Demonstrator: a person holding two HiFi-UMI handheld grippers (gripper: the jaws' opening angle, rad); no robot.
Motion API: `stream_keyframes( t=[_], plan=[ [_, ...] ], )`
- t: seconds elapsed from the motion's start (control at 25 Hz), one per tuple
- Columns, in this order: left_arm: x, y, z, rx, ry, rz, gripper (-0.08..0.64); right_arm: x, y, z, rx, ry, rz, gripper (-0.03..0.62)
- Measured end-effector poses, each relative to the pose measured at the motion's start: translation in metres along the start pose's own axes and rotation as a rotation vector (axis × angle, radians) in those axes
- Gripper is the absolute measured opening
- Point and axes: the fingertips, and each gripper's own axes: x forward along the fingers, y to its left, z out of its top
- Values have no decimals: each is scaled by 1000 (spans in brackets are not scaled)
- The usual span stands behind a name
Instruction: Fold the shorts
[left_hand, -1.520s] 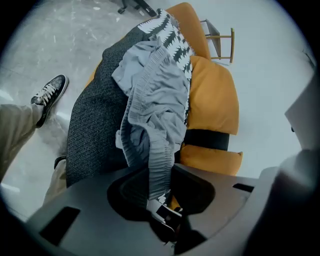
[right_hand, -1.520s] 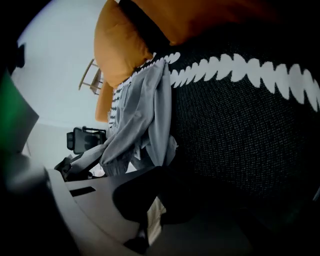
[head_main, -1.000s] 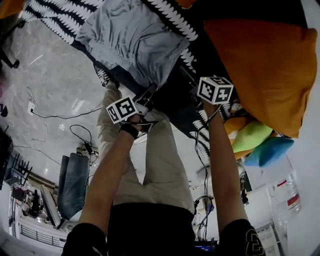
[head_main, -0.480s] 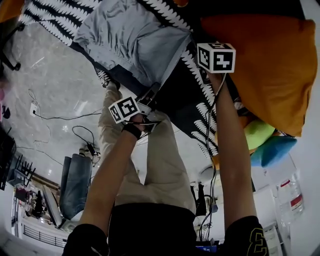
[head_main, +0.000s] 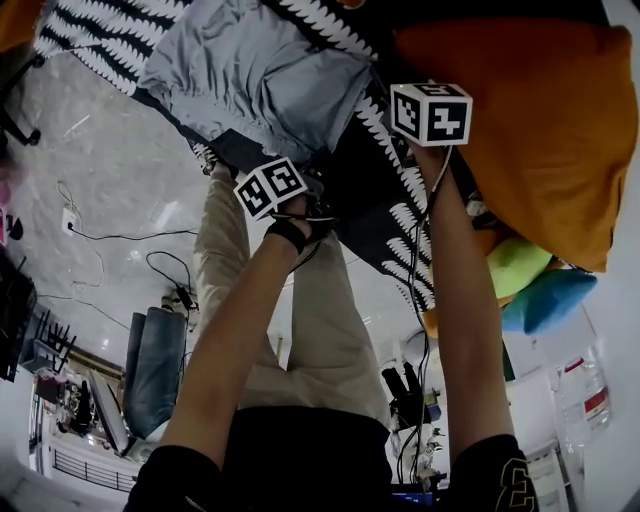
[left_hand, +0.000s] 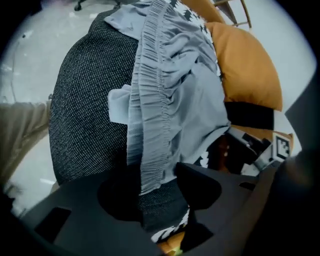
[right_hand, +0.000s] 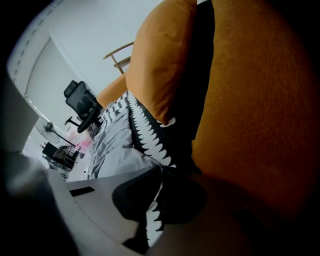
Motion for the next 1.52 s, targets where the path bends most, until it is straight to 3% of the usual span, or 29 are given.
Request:
stream_keyframes(
  t=[0.16,0.24,0.28,0.36,0.48,0.56,0.88,1.0,1.2,1.52],
  plan=[
    [16,8,3,43,74,306,211,1,3,2,14,-7,6,29],
    [15,5,6,14,66,331,185,0,5,2,11,-4,2,29],
    [11,1,5,15,49,298,118,-2,5,0,5,1,-3,29],
    [-3,-6,2,39,20,175,56,-7,4,-3,-7,14,-8,29],
    [-36,-13,-7,59,29,-1,38,-16,6,-9,-20,42,1,29],
    [-57,-16,-16,40,51,-77,37,-26,6,-18,0,55,4,29],
    [-102,-32,-48,13,192,-188,35,-89,1,-61,159,107,-60,29],
    [-127,-43,-49,-28,203,-239,35,-107,15,-48,203,91,-57,28],
    [-180,-57,3,-109,124,-324,35,-104,67,16,204,35,-17,29],
    [-237,-31,164,-127,-14,-368,38,-18,163,123,129,34,25,29]
  ],
)
